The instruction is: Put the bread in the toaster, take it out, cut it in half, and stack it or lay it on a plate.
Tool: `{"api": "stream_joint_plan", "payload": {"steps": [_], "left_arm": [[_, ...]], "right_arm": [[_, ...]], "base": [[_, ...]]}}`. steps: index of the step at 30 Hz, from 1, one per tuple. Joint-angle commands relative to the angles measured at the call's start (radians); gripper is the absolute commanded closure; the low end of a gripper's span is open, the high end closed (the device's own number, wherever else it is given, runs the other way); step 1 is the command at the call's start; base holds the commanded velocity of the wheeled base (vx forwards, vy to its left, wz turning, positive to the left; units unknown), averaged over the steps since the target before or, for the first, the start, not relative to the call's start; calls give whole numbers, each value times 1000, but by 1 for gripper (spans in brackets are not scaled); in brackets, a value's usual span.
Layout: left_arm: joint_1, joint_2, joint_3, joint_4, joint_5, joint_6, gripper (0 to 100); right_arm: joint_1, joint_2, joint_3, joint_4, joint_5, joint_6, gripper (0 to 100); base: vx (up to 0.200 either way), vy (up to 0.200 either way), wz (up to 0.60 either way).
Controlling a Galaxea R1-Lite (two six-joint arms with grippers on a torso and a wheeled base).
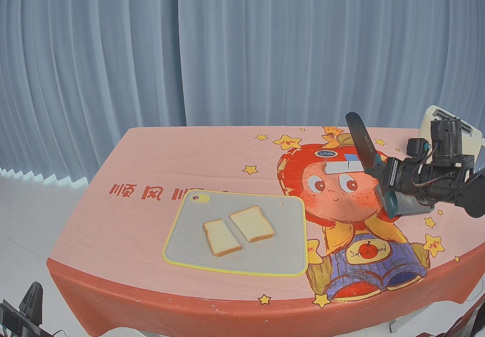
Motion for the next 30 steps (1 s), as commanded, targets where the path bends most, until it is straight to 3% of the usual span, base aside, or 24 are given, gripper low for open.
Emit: {"api": "stream_joint_plan", "payload": {"steps": [1, 30], "left_arm": [[1, -5, 18, 0, 0, 0, 100], [1, -5, 18, 0, 0, 0, 100]], "right_arm": [[-4, 22, -3, 0, 1, 0, 100], [-22, 94, -5, -2, 1, -8, 100]], "base": [[0, 0, 0], [0, 0, 0]]}}
